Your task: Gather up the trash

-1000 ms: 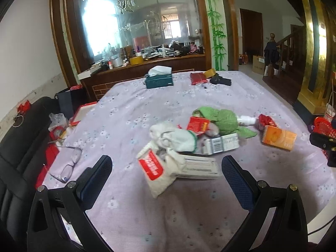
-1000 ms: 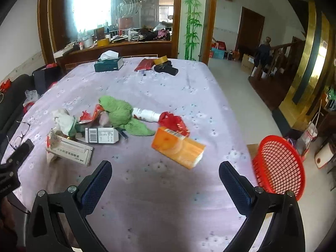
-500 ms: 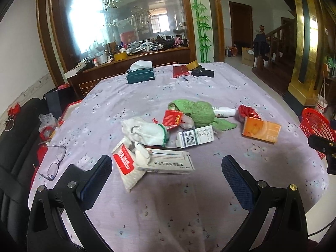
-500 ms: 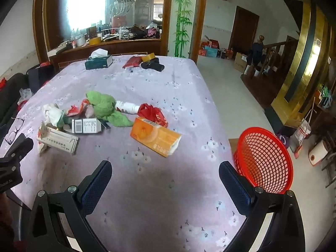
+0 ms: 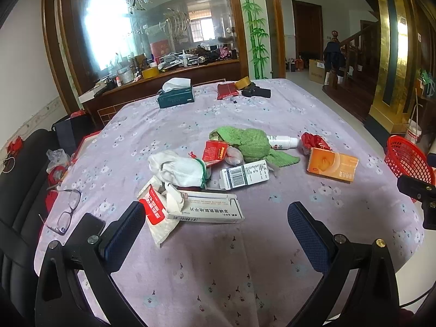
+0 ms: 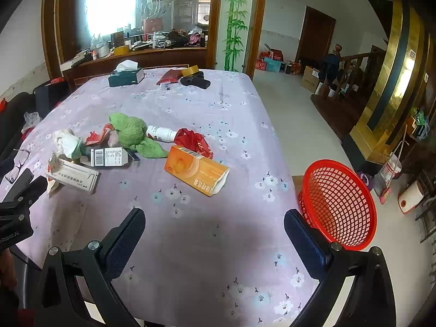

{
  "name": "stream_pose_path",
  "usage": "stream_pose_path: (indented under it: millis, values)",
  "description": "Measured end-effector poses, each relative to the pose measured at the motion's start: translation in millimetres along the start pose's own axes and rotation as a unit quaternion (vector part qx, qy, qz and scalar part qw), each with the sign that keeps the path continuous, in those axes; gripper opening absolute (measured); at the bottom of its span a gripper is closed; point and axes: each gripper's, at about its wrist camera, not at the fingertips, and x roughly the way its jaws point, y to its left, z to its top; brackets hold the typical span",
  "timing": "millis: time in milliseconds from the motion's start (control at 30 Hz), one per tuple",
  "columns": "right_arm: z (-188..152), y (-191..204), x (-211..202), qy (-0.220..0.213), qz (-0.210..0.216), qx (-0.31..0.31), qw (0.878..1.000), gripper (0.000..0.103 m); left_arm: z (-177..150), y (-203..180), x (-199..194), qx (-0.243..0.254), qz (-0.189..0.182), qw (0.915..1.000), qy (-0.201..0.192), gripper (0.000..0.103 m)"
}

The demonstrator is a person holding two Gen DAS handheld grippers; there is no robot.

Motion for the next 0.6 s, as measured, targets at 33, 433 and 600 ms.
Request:
stream_pose_path:
  millis: [33, 433, 600]
  values:
    - [0, 0, 0, 0.000, 0.001, -0.001, 1.000, 0.103, -1, 0, 0, 0.000, 0.000, 1.0000, 0.000, 0.103]
    - [0, 6, 1, 0.006, 0.001, -0.005, 1.000, 0.103, -5, 4, 0, -0.003, -0.004, 1.0000, 0.006, 0.103]
    - [-1, 8, 2, 0.008, 0.003, -0.005, 1.000, 0.103, -7, 5, 1, -0.005, -0.004, 0.9999, 0.009, 0.103]
